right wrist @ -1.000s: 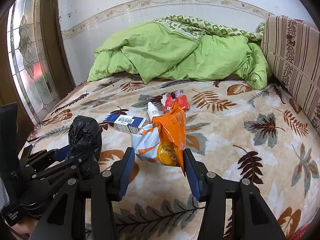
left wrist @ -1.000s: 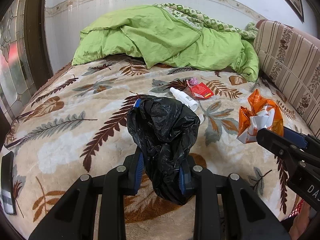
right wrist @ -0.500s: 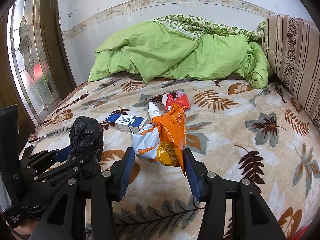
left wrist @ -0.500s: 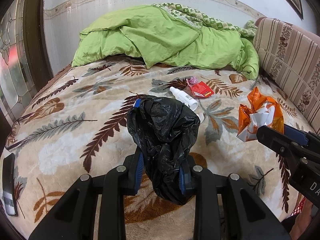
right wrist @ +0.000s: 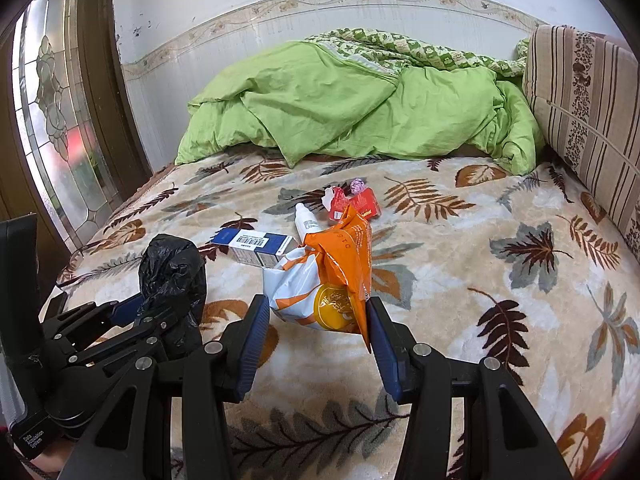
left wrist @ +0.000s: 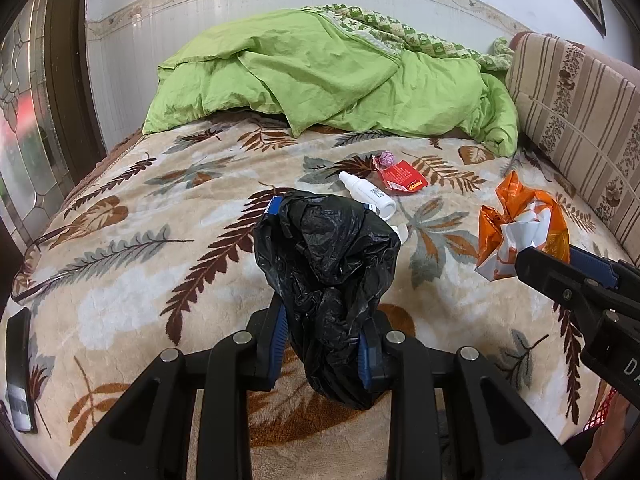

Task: Collect trash
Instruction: 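Hold the black bag and orange snack bag above the bed, then carry the black bag and orange snack bag over the red basket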

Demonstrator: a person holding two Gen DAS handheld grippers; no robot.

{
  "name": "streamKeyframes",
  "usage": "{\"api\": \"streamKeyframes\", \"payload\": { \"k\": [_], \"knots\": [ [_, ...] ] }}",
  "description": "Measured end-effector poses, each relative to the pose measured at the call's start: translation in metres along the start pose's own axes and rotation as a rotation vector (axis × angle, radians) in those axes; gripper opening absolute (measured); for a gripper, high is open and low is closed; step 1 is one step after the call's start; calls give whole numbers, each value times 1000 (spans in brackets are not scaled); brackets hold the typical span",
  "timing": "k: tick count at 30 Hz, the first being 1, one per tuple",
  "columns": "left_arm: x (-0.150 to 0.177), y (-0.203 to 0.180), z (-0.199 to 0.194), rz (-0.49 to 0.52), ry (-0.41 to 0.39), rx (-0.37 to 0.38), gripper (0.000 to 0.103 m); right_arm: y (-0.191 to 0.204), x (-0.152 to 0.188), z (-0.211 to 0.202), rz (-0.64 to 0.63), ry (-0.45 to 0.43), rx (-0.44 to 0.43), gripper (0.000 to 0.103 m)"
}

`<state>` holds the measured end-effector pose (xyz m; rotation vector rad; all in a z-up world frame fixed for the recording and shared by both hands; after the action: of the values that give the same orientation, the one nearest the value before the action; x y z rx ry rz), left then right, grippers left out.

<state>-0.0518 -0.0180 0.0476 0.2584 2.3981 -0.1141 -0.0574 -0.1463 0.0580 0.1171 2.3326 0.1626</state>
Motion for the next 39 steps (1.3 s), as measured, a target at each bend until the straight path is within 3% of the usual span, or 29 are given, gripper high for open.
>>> {"api": "streamKeyframes", "payload": {
  "k": [21, 28, 34, 39],
  "knots": [
    [0, -4, -1, 18, -1, 8, 28, -3, -1, 0, 8, -5, -5, 53],
    [8, -16, -22, 48, -19, 63, 28, -24, 15, -32, 104, -18, -32, 53],
    [21, -55, -49, 126, -7, 195, 28, -58, 43, -84, 188, -17, -24, 53],
    [25, -112, -78, 232, 17, 372, 28, -103, 78, -140, 258, -26, 50, 53]
  ]
}}
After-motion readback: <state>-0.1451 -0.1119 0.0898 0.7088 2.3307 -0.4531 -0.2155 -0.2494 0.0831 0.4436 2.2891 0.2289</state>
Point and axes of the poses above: each gripper's, at about its wrist camera, not at the fingertips, and z roughly the way its jaws point, y to its left, x to its underside, the point moved 3 cm from there along z, roughly the way its jaws point, and after that the axes turned 8 degrees about y, right-handed, at the moved point
